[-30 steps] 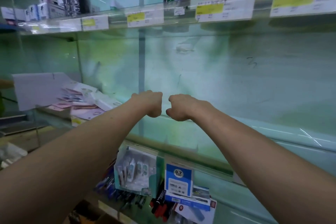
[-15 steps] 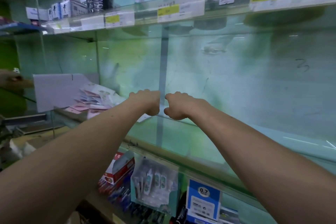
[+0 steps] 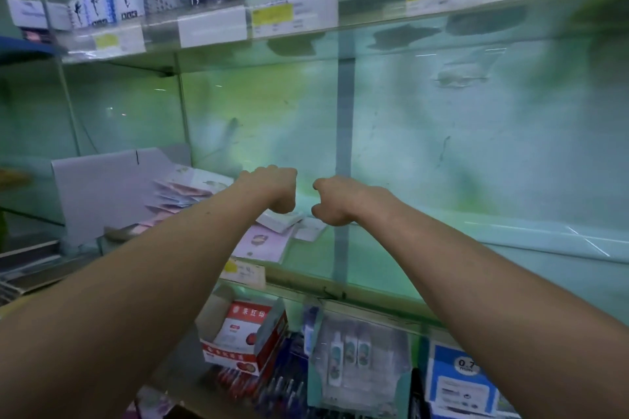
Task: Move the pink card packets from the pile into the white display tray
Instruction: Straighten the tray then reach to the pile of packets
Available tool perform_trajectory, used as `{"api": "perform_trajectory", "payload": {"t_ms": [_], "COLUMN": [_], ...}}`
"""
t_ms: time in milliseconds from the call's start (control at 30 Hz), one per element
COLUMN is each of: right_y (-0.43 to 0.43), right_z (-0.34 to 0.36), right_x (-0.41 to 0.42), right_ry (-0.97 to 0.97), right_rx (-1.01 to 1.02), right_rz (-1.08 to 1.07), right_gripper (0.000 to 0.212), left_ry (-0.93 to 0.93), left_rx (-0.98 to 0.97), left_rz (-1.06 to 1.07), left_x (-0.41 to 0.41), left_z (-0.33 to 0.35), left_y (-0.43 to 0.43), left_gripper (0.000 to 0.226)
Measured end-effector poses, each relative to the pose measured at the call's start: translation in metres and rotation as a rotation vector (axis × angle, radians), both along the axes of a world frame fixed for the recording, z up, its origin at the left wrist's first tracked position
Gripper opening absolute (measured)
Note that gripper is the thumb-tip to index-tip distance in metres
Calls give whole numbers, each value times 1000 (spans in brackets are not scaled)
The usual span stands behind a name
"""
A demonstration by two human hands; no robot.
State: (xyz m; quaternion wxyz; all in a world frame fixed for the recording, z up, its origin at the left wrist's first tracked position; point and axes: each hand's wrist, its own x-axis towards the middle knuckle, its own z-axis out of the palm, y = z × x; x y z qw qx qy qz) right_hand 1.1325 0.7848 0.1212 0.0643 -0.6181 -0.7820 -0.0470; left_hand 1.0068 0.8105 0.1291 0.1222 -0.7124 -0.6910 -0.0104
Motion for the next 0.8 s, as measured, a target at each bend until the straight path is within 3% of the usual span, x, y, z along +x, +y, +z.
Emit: {"api": "perform_trajectory", "payload": {"t_ms": [200, 433, 700, 800], "right_y": [14, 17, 20, 26], "right_z": [-9, -15, -27, -28], "right_x": [-35, -75, -92, -91], "right_ry": [11, 22, 78, 12], "right_rx": [-62, -156, -225, -192], "right_rz": [-35, -8, -39, -50], "right_gripper": [50, 75, 45, 42], "left_ry": [29, 9, -108, -191], "left_rx": [-25, -25, -72, -98], "left_rz": [-57, -110, -210, -251], "left_x": [-37, -66, -75, -78], "left_z": [-2, -6, -10, -9], "left_y": [13, 23, 24, 23], "left_gripper": [60, 64, 68, 64]}}
